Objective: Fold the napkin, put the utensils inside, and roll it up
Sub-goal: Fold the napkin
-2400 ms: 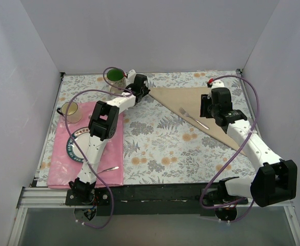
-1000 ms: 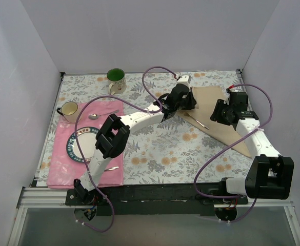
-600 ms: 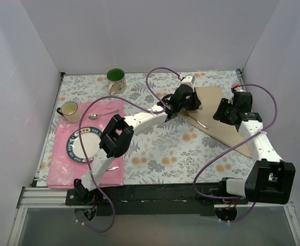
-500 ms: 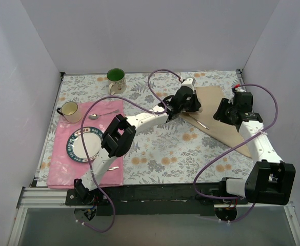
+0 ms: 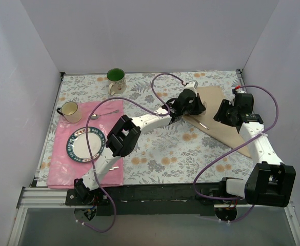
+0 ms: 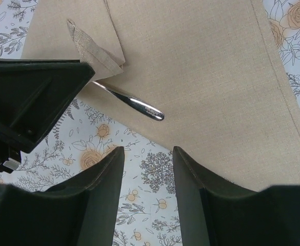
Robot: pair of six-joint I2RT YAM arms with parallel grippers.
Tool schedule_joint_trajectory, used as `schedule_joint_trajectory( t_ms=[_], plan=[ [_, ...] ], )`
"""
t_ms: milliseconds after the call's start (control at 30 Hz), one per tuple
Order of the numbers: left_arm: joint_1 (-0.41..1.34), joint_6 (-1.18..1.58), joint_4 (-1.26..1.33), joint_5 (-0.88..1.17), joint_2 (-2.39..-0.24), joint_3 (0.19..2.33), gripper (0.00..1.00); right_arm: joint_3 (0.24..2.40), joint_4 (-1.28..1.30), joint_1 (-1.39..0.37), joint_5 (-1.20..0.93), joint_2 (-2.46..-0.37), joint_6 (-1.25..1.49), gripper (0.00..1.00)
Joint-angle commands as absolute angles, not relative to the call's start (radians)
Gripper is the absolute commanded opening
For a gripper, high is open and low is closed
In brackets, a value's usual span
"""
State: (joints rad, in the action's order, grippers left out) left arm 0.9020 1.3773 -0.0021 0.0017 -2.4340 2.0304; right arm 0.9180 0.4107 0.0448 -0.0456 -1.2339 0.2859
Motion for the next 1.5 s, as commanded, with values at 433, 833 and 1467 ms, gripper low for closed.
schedule_joint_trajectory(
  t_ms=[433,833,1467],
  plan=[
    [0.939,1.434,0.038,0.066,-2.485,2.068,0.00,0.897,0.397,0.058,-0.064,-1.203,0.304,0.52],
    [0.948,1.440,0.032,0.089,-2.508,2.042,0.00,0.885,0.400,0.072,-0.048,-1.195,0.304,0.52],
    [0.920,1.414,-0.086,0.317,-2.289,2.007,0.64,0.767,0.462,0.265,0.006,-1.078,0.387,0.59]
  ],
)
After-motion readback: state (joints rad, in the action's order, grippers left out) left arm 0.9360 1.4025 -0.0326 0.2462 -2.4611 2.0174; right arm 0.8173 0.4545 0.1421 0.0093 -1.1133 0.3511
